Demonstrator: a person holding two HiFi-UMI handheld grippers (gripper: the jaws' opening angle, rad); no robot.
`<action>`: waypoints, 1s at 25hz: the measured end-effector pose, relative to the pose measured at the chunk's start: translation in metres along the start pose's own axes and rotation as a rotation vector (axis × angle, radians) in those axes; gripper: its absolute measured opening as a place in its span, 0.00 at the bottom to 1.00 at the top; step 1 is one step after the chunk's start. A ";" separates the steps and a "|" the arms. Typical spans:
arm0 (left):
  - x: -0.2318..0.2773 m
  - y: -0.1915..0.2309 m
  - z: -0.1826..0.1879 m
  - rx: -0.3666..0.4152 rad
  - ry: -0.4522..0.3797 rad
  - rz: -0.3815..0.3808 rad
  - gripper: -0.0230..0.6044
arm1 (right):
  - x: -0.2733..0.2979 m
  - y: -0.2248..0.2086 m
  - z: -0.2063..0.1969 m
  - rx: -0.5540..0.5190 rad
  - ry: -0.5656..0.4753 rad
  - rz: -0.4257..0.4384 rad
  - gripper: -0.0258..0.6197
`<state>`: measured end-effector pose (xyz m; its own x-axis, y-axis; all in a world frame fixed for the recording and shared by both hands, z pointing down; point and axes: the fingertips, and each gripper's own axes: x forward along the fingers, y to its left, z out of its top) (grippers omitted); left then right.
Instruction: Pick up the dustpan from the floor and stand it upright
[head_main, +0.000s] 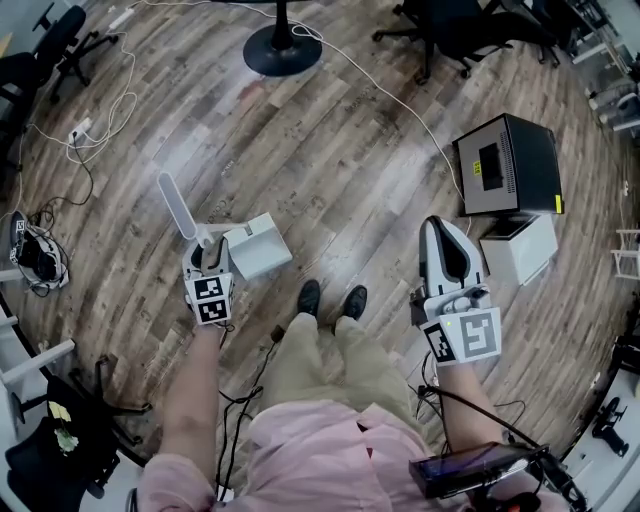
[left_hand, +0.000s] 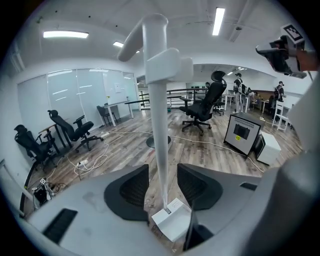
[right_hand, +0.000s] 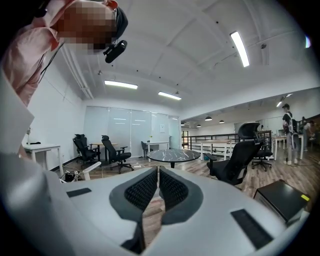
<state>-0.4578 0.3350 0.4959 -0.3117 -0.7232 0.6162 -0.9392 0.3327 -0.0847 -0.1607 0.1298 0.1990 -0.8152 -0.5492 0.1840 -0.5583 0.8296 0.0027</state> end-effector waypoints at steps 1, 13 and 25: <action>-0.003 0.002 -0.003 -0.011 0.002 0.009 0.32 | 0.000 0.000 0.000 -0.002 -0.001 0.000 0.06; -0.086 -0.046 0.033 -0.033 -0.073 -0.125 0.32 | 0.001 0.009 0.031 -0.003 -0.053 -0.005 0.06; -0.172 -0.160 0.277 0.100 -0.575 -0.340 0.09 | -0.017 0.002 0.086 0.010 -0.170 -0.069 0.04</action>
<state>-0.2938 0.2384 0.1861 0.0022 -0.9941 0.1088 -0.9988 -0.0075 -0.0485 -0.1618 0.1322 0.1111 -0.7888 -0.6145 0.0151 -0.6145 0.7889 -0.0007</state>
